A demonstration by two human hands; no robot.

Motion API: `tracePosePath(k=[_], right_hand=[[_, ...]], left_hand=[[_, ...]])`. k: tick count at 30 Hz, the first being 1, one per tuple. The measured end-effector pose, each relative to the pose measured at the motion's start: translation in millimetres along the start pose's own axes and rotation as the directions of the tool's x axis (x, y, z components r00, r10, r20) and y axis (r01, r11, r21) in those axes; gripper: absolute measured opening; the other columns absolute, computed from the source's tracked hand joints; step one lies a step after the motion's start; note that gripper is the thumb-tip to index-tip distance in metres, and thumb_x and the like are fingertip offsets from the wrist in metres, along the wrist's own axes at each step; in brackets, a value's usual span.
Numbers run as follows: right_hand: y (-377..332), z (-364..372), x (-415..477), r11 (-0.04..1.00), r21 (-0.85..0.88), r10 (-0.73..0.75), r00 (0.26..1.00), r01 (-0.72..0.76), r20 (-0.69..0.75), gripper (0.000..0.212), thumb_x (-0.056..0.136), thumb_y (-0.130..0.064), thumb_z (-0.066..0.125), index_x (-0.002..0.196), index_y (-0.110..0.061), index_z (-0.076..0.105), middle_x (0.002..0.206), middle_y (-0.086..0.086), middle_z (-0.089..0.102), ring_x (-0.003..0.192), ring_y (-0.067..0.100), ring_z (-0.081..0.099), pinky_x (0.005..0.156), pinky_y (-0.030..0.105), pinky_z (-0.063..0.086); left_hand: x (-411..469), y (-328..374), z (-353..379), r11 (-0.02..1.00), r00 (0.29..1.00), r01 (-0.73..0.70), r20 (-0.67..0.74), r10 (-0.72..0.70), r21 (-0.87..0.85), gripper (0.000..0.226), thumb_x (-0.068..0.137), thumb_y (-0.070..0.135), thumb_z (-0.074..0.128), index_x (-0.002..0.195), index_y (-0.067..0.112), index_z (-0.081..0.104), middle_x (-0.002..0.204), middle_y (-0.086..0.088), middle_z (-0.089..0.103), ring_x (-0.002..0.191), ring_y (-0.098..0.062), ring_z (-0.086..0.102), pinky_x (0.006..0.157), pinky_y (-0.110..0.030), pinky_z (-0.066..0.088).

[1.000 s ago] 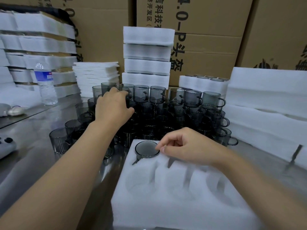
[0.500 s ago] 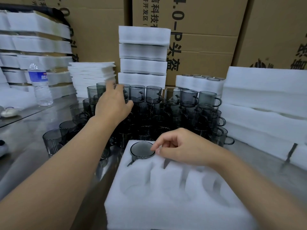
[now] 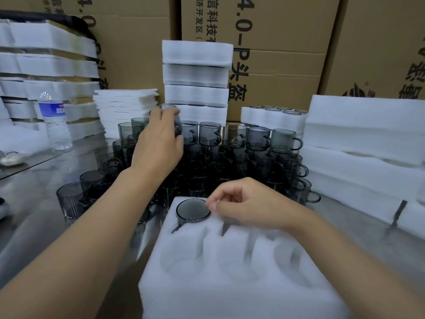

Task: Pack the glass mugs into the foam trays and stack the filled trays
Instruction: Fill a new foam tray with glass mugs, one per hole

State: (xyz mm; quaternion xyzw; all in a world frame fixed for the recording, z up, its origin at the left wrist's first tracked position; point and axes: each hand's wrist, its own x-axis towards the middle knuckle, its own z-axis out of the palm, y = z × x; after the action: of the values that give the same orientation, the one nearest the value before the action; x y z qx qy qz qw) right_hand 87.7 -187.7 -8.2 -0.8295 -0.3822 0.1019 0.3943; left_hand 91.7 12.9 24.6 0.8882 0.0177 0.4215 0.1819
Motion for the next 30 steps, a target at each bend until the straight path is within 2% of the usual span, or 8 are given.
tracePosePath(k=[4, 6, 8, 11, 15, 22, 26, 30], right_hand=[[-8.3, -12.5, 4.9, 0.914, 0.402, 0.173, 0.951, -0.057, -0.257, 0.027, 0.093, -0.037, 0.057, 0.084, -0.011, 0.06, 0.079, 0.002, 0.064, 0.054, 0.01, 0.062, 0.056, 0.023, 0.053], [-9.1, -18.6, 3.4, 0.777, 0.626, 0.317, 0.901, -0.068, -0.296, 0.03, 0.095, -0.041, 0.053, 0.094, -0.01, 0.057, 0.094, 0.01, 0.064, 0.062, 0.019, 0.07, 0.059, 0.029, 0.058], [-4.0, -21.2, -2.2, 0.672, 0.738, 0.379, 0.883, -0.059, -0.275, 0.034, 0.095, -0.043, 0.052, 0.105, -0.01, 0.055, 0.108, 0.015, 0.061, 0.072, 0.027, 0.073, 0.061, 0.031, 0.06], [5.7, -18.9, -9.8, 0.648, 0.758, 0.402, 0.878, -0.072, -0.26, 0.041, 0.095, -0.044, 0.051, 0.12, -0.012, 0.051, 0.116, 0.014, 0.058, 0.081, 0.027, 0.073, 0.066, 0.031, 0.06], [9.8, -15.1, -11.8, 0.666, 0.743, 0.378, 0.887, -0.061, -0.266, 0.041, 0.096, -0.041, 0.05, 0.121, -0.009, 0.055, 0.111, 0.014, 0.065, 0.09, 0.026, 0.071, 0.073, 0.031, 0.059], [8.6, -13.5, -14.4, 0.704, 0.71, 0.333, 0.89, -0.015, -0.311, 0.041, 0.094, -0.035, 0.055, 0.118, -0.002, 0.057, 0.109, 0.024, 0.067, 0.085, 0.029, 0.07, 0.079, 0.036, 0.059], [9.3, -14.3, -14.5, 0.687, 0.726, 0.34, 0.877, 0.015, -0.339, 0.036, 0.093, -0.029, 0.058, 0.115, -0.001, 0.057, 0.108, 0.026, 0.067, 0.079, 0.028, 0.071, 0.072, 0.034, 0.059], [12.5, -14.1, -14.6, 0.693, 0.72, 0.34, 0.867, 0.03, -0.363, 0.025, 0.09, -0.023, 0.061, 0.109, -0.006, 0.059, 0.11, 0.024, 0.066, 0.079, 0.027, 0.072, 0.069, 0.031, 0.057]], left_hand=[[-29.1, 28.2, -7.9, 0.967, 0.984, -0.167, -0.094, 0.152, -0.192, 0.05, 0.085, 0.011, 0.064, 0.131, 0.019, 0.045, 0.116, 0.005, 0.044, 0.086, -0.006, 0.052, 0.079, -0.029, 0.045], [-44.7, 35.9, -5.0, 0.954, 0.98, -0.197, -0.054, 0.19, -0.227, 0.052, 0.084, 0.012, 0.067, 0.13, 0.024, 0.047, 0.111, 0.014, 0.04, 0.086, 0.0, 0.049, 0.078, -0.022, 0.044], [-54.2, 39.0, 0.1, 0.937, 0.974, -0.207, 0.029, 0.224, -0.281, 0.054, 0.084, 0.012, 0.067, 0.132, 0.026, 0.048, 0.109, 0.018, 0.039, 0.089, 0.002, 0.048, 0.082, -0.019, 0.043], [-58.0, 40.2, 5.6, 0.9, 0.947, -0.216, 0.143, 0.287, -0.379, 0.053, 0.083, 0.009, 0.068, 0.131, 0.028, 0.051, 0.109, 0.02, 0.043, 0.092, 0.001, 0.049, 0.089, -0.027, 0.046], [-65.8, 40.3, 11.5, 0.82, 0.903, -0.209, 0.217, 0.372, -0.533, 0.052, 0.08, 0.0, 0.069, 0.126, 0.021, 0.057, 0.108, 0.012, 0.051, 0.097, -0.005, 0.055, 0.089, -0.032, 0.049], [-67.7, 38.4, 17.6, 0.765, 0.872, -0.202, 0.244, 0.425, -0.612, 0.05, 0.078, 0.002, 0.071, 0.124, 0.018, 0.058, 0.108, 0.011, 0.052, 0.092, -0.002, 0.055, 0.084, -0.02, 0.048], [-68.4, 39.7, 19.8, 0.743, 0.92, -0.118, 0.209, 0.332, -0.659, 0.068, 0.074, 0.024, 0.073, 0.133, 0.034, 0.039, 0.117, 0.013, 0.045, 0.088, -0.005, 0.055, 0.075, -0.019, 0.05], [-66.8, 35.7, 22.8, 0.791, 0.954, -0.023, 0.222, 0.2, -0.611, 0.081, 0.075, 0.034, 0.077, 0.14, 0.038, 0.029, 0.123, 0.018, 0.035, 0.087, -0.001, 0.05, 0.068, -0.015, 0.045]])
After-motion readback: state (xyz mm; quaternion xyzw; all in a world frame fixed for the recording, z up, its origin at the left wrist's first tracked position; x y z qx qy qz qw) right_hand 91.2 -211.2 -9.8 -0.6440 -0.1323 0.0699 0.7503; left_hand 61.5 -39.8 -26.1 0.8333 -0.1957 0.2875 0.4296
